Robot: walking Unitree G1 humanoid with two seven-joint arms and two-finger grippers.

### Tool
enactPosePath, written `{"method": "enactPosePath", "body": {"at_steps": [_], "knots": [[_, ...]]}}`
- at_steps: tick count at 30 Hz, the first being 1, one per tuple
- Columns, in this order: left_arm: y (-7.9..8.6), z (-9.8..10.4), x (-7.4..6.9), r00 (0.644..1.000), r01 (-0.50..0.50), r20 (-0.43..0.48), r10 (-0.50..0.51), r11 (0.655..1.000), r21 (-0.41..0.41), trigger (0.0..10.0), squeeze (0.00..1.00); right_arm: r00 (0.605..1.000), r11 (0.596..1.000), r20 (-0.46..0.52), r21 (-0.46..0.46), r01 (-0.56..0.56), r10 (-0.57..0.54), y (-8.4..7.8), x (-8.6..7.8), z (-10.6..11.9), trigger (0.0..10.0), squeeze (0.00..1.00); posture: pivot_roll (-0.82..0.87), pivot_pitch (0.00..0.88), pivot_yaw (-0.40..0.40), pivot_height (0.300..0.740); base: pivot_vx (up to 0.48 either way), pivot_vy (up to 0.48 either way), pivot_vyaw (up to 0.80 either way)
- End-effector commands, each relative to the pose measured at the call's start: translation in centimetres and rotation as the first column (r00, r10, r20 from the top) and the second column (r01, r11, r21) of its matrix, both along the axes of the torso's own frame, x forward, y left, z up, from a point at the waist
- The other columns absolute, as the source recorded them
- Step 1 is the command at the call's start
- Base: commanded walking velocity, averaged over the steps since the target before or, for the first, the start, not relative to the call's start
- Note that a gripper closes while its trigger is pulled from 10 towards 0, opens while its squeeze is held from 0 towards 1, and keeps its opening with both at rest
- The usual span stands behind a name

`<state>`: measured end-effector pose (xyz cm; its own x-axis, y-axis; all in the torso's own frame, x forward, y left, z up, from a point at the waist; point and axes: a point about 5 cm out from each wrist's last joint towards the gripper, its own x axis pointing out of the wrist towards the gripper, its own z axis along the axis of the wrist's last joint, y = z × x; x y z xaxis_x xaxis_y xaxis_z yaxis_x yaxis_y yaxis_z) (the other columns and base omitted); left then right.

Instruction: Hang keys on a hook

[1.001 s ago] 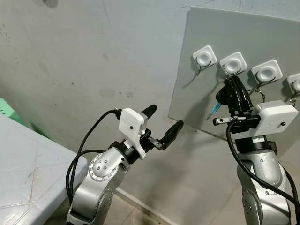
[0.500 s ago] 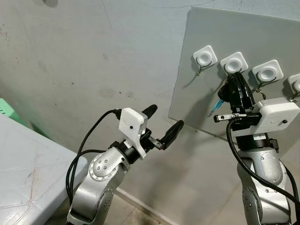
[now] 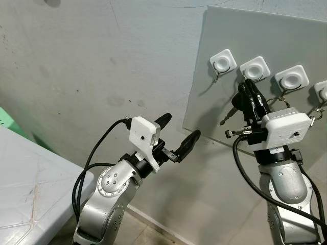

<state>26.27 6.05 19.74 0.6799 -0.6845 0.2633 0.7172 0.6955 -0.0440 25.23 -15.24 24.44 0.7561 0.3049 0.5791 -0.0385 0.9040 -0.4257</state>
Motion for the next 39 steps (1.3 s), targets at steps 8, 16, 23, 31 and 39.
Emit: {"method": "enactPosePath", "body": {"at_steps": [8, 16, 23, 31, 39], "knots": [[0.0, 0.7, -0.1, 1.0, -0.005, 0.011, 0.005, 1.0, -0.015, 10.0, 0.0, 1.0, 0.99, -0.03, -0.143, -0.012, 0.008, 0.8, -0.1, -1.6, 10.0, 0.0, -0.02, 0.007, -0.025, 0.74, 0.0, 0.0, 0.0], [0.1, 0.6, -0.1, 1.0, -0.009, 0.007, 0.009, 1.0, -0.016, 10.0, 0.0, 0.998, 0.993, -0.057, -0.118, -0.017, 0.01, 0.8, 0.0, -2.3, 10.0, 1.0, -0.02, 0.013, -0.026, 0.74, 0.0, 0.0, 0.0], [0.3, 0.6, -0.1, 1.0, -0.024, -0.004, 0.024, 0.999, -0.024, 10.0, 0.0, 0.994, 1.0, -0.105, -0.011, -0.019, 0.018, 0.7, 0.1, -3.0, 10.0, 1.0, -0.01, 0.018, -0.03, 0.74, 0.0, 0.0, 0.0], [0.6, 0.2, -0.1, 0.999, -0.05, -0.021, 0.049, 0.998, -0.03, 10.0, 0.0, 0.983, 0.986, -0.181, 0.164, -0.01, 0.04, 0.2, 0.1, -4.2, 10.0, 1.0, -0.01, 0.017, -0.031, 0.74, 0.0, 0.0, 0.0], [1.1, -0.9, -0.1, 0.993, -0.102, -0.055, 0.1, 0.994, -0.029, 10.0, 0.0, 0.965, 0.968, -0.255, 0.251, 0.007, 0.059, 0.1, -0.2, -6.1, 10.0, 1.0, -0.01, 0.009, -0.037, 0.74, 0.0, 0.0, 0.0]]}}
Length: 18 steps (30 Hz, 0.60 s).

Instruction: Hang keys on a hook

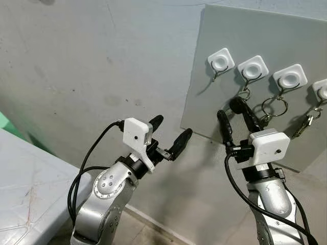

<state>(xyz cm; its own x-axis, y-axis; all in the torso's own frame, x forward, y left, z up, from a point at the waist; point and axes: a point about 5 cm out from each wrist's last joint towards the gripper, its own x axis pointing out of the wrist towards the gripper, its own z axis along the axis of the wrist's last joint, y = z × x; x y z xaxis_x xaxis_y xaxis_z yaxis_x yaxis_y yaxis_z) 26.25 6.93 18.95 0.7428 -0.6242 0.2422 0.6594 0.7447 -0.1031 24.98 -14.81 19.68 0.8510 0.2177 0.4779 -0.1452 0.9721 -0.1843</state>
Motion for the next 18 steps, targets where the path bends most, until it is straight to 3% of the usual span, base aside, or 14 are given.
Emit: {"method": "enactPosePath", "body": {"at_steps": [1, 6, 7, 8, 14, 18], "knots": [[0.3, -0.3, 0.0, 0.999, -0.035, -0.002, 0.035, 0.999, -0.003, 10.0, 0.0, 0.997, 1.0, -0.077, 0.018, 0.017, -0.016, -0.4, 0.1, -1.6, 10.0, 1.0, -0.01, 0.009, -0.037, 0.74, 0.0, 0.0, 0.0], [0.9, -1.6, 0.1, 0.994, -0.108, -0.032, 0.107, 0.994, -0.01, 10.0, 0.0, 0.99, 0.999, -0.139, 0.016, 0.033, -0.03, -0.7, 0.0, -3.6, 10.0, 0.99, 0.0, 0.0, -0.045, 0.74, 0.0, 0.0, 0.0], [1.0, -1.7, 0.2, 0.993, -0.115, -0.024, 0.115, 0.993, -0.011, 10.0, 0.0, 0.989, 0.999, -0.144, 0.015, 0.029, -0.027, -0.7, 0.0, -3.8, 10.0, 0.07, 0.0, 0.0, -0.045, 0.74, 0.0, 0.0, 0.0], [1.3, -1.9, 0.2, 0.991, -0.133, -0.021, 0.133, 0.991, -0.005, 10.0, 0.0, 0.988, 1.0, -0.153, 0.015, 0.023, -0.021, -0.6, -0.1, -4.1, 10.0, 0.0, 0.0, 0.0, -0.045, 0.74, 0.0, 0.0, 0.0], [2.1, -2.7, 0.3, 0.982, -0.185, -0.043, 0.184, 0.983, -0.015, 10.0, 0.0, 0.982, 0.999, -0.191, 0.041, 0.018, -0.01, -0.7, -0.3, -5.1, 10.0, 0.0, 0.0, 0.0, -0.047, 0.74, 0.0, 0.0, 0.0], [3.0, -3.5, 0.5, 0.965, -0.258, -0.054, 0.256, 0.966, -0.029, 10.0, 0.0, 0.969, 0.994, -0.242, 0.08, 0.068, -0.047, -1.5, -0.5, -6.6, 10.0, 0.0, 0.01, 0.0, -0.047, 0.74, 0.0, 0.0, 0.0]]}}
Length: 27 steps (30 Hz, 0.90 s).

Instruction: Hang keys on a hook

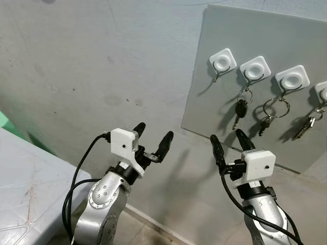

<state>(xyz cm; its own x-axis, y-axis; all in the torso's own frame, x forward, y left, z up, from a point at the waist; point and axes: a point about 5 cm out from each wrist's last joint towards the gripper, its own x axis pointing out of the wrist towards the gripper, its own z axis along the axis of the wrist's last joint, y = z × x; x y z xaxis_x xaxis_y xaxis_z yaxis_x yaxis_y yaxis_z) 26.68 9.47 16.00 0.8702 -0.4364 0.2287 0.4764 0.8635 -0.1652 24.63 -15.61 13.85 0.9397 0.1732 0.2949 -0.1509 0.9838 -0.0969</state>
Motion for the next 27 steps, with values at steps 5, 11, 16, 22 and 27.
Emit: {"method": "enactPosePath", "body": {"at_steps": [5, 11, 16, 22, 27], "knots": [[1.9, -1.7, 0.3, 0.992, -0.118, -0.042, 0.117, 0.993, -0.023, 10.0, 0.0, 0.993, 0.994, -0.078, 0.061, 0.094, -0.089, -1.8, -0.4, -2.3, 10.0, 0.0, 0.0, 0.0, -0.042, 0.74, 0.0, 0.0, 0.0], [3.3, -3.6, 0.7, 0.98, -0.191, -0.06, 0.191, 0.982, 0.007, 10.0, 0.0, 0.985, 0.989, -0.128, 0.082, 0.127, -0.116, -1.8, -0.1, -3.8, 10.0, 0.0, 0.0, 0.0, -0.041, 0.74, 0.0, 0.0, 0.0], [3.8, -6.3, 0.7, 0.961, -0.238, -0.141, 0.239, 0.971, 0.023, 10.0, 0.0, 0.971, 0.983, -0.196, 0.096, 0.155, -0.134, -1.9, -0.2, -5.8, 10.0, 0.0, 0.0, 0.0, -0.042, 0.74, 0.0, 0.0, 0.0], [3.6, -8.1, 0.6, 0.953, -0.242, -0.179, 0.244, 0.97, 0.034, 10.0, 0.0, 0.957, 0.982, -0.256, 0.092, 0.166, -0.138, -2.0, -0.5, -7.7, 10.0, 0.0, 0.0, 0.0, -0.044, 0.74, 0.0, 0.0, 0.0], [3.5, -8.2, 1.0, 0.953, -0.246, -0.17, 0.249, 0.969, 0.039, 10.0, 0.0, 0.959, 0.981, -0.248, 0.096, 0.166, -0.138, -2.1, -0.4, -7.8, 10.0, 0.0, 0.0, 0.0, -0.041, 0.74, 0.0, 0.0, 0.0]]}}
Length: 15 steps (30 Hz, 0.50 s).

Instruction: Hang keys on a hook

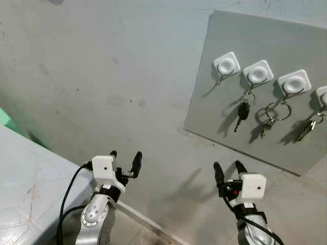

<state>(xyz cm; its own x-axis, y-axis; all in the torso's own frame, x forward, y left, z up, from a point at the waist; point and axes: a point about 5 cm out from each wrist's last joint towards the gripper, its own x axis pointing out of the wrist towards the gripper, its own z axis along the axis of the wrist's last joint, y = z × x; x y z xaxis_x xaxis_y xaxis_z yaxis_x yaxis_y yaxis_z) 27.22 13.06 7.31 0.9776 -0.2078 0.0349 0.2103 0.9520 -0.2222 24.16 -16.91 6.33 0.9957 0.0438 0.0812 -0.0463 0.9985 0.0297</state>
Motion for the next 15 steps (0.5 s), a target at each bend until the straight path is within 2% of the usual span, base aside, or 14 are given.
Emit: {"method": "enactPosePath", "body": {"at_steps": [1, 15], "knots": [[-0.03, 0.59, 0.49, 1.0, -0.003, 0.031, 0.003, 1.0, 0.005, 10.0, 0.0, 0.999, 0.999, -0.011, 0.007, 0.043, -0.043, -0.83, 0.1, -0.22, 10.0, 0.0, 0.0, 0.0, -0.041, 0.74, 0.0, 0.0, 0.0], [0.14, 0.81, 0.84, 0.998, -0.01, 0.06, 0.01, 1.0, 0.001, 10.0, 0.0, 0.999, 0.999, 0.006, -0.001, 0.034, -0.034, -0.76, 0.32, -0.23, 10.0, 0.0, 0.0, 0.0, -0.044, 0.74, 0.0, 0.0, 0.0]]}}
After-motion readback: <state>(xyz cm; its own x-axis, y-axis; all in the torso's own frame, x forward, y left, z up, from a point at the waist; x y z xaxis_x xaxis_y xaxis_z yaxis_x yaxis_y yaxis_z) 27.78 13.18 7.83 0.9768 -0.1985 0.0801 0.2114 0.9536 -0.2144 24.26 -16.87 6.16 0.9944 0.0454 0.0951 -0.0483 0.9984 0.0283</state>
